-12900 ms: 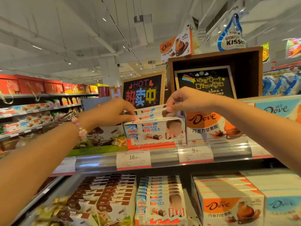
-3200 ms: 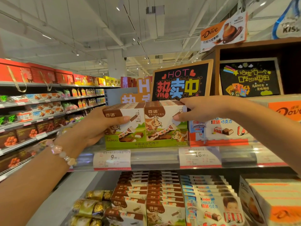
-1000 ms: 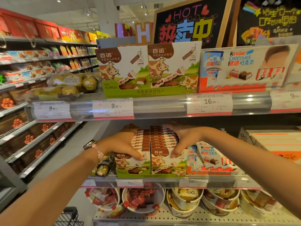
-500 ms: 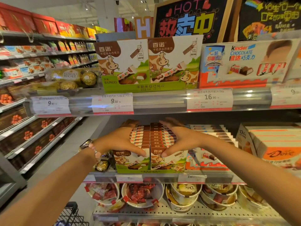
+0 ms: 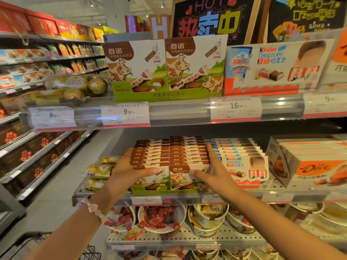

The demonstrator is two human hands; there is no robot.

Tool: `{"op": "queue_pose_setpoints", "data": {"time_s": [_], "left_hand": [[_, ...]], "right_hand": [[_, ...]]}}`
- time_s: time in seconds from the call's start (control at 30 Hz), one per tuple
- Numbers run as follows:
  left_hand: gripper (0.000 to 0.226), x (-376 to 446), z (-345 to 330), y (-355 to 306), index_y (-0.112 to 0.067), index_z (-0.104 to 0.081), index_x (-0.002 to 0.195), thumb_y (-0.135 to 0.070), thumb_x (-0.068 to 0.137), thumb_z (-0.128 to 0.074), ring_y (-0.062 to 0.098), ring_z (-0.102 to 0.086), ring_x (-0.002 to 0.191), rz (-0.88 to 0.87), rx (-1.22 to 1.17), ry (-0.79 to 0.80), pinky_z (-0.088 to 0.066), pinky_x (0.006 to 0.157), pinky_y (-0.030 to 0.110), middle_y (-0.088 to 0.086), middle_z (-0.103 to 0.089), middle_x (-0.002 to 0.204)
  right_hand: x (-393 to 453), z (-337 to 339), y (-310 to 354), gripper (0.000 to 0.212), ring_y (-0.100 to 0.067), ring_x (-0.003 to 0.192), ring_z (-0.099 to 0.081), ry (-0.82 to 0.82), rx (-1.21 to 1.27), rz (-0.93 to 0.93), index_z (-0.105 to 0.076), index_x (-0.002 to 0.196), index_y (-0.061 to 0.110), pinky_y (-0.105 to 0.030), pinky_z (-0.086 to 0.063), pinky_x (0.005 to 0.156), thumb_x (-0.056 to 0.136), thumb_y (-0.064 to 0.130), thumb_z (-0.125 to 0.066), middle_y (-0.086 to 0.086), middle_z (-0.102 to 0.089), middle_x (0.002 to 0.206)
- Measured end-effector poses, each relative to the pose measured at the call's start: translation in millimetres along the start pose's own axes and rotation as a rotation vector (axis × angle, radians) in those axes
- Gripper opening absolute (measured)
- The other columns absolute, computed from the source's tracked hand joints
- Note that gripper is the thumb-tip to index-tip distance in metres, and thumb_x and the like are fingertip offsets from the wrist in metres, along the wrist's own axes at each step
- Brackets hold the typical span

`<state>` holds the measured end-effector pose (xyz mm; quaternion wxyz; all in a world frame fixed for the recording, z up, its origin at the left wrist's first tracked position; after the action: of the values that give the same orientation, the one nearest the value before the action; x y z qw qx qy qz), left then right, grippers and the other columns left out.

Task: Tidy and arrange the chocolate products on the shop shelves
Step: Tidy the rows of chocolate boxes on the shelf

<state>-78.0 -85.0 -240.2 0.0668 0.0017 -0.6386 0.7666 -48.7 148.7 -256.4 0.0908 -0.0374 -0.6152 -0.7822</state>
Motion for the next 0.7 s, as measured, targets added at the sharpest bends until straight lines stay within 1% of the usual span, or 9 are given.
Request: {"op": "queue_pose_setpoints", "data": {"time_s": [0.1,0.23,0.3,0.33,0.43,0.5,0.57,0.63,0.7], "left_hand": [[0.073,-2,0,-1,-0.024,-0.055,0.113,-0.02,0.047,-0.085,0.018,-0.068,0.096,0.001,-0.05,0.06,-0.054,0.082,0.037,0.001,-0.072,0.102],[0.056,-3,1,1,-0.03,-0.054,0.112,-0.026,0.062,-0.078,0.016,-0.068,0.096,0.006,-0.083,0.098,-0.056,0.079,0.036,0.0,-0.071,0.105],[0.035,-4,-1,1,-0.033,-0.054,0.111,-0.033,0.078,-0.066,0.014,-0.069,0.093,0.056,-0.177,0.102,-0.057,0.069,0.028,-0.003,-0.072,0.103],[0.031,-3,-1,2,-0.03,-0.054,0.115,-0.033,0.084,-0.06,0.016,-0.069,0.093,0.085,-0.213,0.087,-0.057,0.067,0.028,-0.001,-0.072,0.103],[0.039,-1,1,4,-0.022,-0.049,0.127,-0.024,0.089,-0.058,0.019,-0.068,0.095,0.106,-0.181,0.02,-0.055,0.077,0.035,0.002,-0.07,0.107],[0.046,-1,2,6,-0.022,-0.047,0.13,-0.022,0.087,-0.062,0.018,-0.067,0.098,0.113,-0.161,0.005,-0.053,0.084,0.038,0.001,-0.069,0.11],[0.041,0,4,6,-0.026,-0.051,0.124,-0.021,0.085,-0.063,0.017,-0.068,0.096,0.112,-0.167,0.01,-0.055,0.08,0.036,0.0,-0.07,0.107],[0.03,0,4,5,-0.031,-0.056,0.11,-0.019,0.084,-0.065,0.015,-0.069,0.092,0.098,-0.16,0.013,-0.056,0.073,0.032,-0.002,-0.072,0.102],[0.028,0,2,3,-0.033,-0.057,0.102,-0.018,0.081,-0.068,0.016,-0.069,0.092,0.092,-0.143,0.003,-0.055,0.077,0.035,-0.004,-0.072,0.1]], "right_hand": [[0,-4,0,0.07,0.031,0.085,-0.048,-0.016,0.068,-0.02,-0.019,0.11,0.058,0.0,-0.044,0.069,0.082,0.017,-0.068,0.043,-0.048,0.094],[-1,-9,7,0.063,0.027,0.09,-0.047,-0.049,0.076,-0.016,-0.022,0.106,0.063,0.0,-0.043,0.073,0.081,0.028,-0.068,0.044,-0.038,0.104],[-2,-10,7,0.06,0.02,0.102,-0.048,-0.069,0.116,-0.017,-0.024,0.123,0.059,-0.005,-0.043,0.079,0.078,0.048,-0.061,0.042,-0.039,0.115],[-1,-10,6,0.067,0.013,0.109,-0.046,-0.087,0.152,-0.032,-0.022,0.136,0.051,-0.008,-0.041,0.083,0.078,0.054,-0.054,0.035,-0.038,0.124],[1,-8,-2,0.057,0.006,0.104,-0.047,-0.173,0.232,-0.085,-0.018,0.146,0.037,-0.008,-0.043,0.079,0.094,0.041,-0.042,0.02,-0.041,0.129],[0,-7,-4,0.054,-0.001,0.109,-0.048,-0.211,0.224,-0.09,-0.022,0.146,0.035,-0.019,-0.045,0.09,0.097,0.033,-0.043,0.017,-0.042,0.129],[0,-5,-3,0.053,-0.006,0.115,-0.046,-0.242,0.191,-0.087,-0.025,0.145,0.032,-0.022,-0.046,0.091,0.096,0.029,-0.046,0.015,-0.043,0.128],[0,-5,-1,0.052,-0.005,0.112,-0.048,-0.274,0.181,-0.062,-0.029,0.143,0.031,-0.015,-0.048,0.08,0.095,0.026,-0.049,0.016,-0.044,0.124],[1,-7,2,0.051,-0.001,0.104,-0.052,-0.307,0.183,-0.033,-0.033,0.14,0.032,-0.012,-0.05,0.073,0.094,0.022,-0.052,0.019,-0.046,0.12]]}}
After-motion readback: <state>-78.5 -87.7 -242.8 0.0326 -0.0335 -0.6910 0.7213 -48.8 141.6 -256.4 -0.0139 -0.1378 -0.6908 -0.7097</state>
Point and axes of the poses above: each hand's wrist, its own x-axis towards the middle knuckle, its own z-axis out of the back of the hand, y = z × x, the point moved 4 cm from there along x, towards the middle knuckle
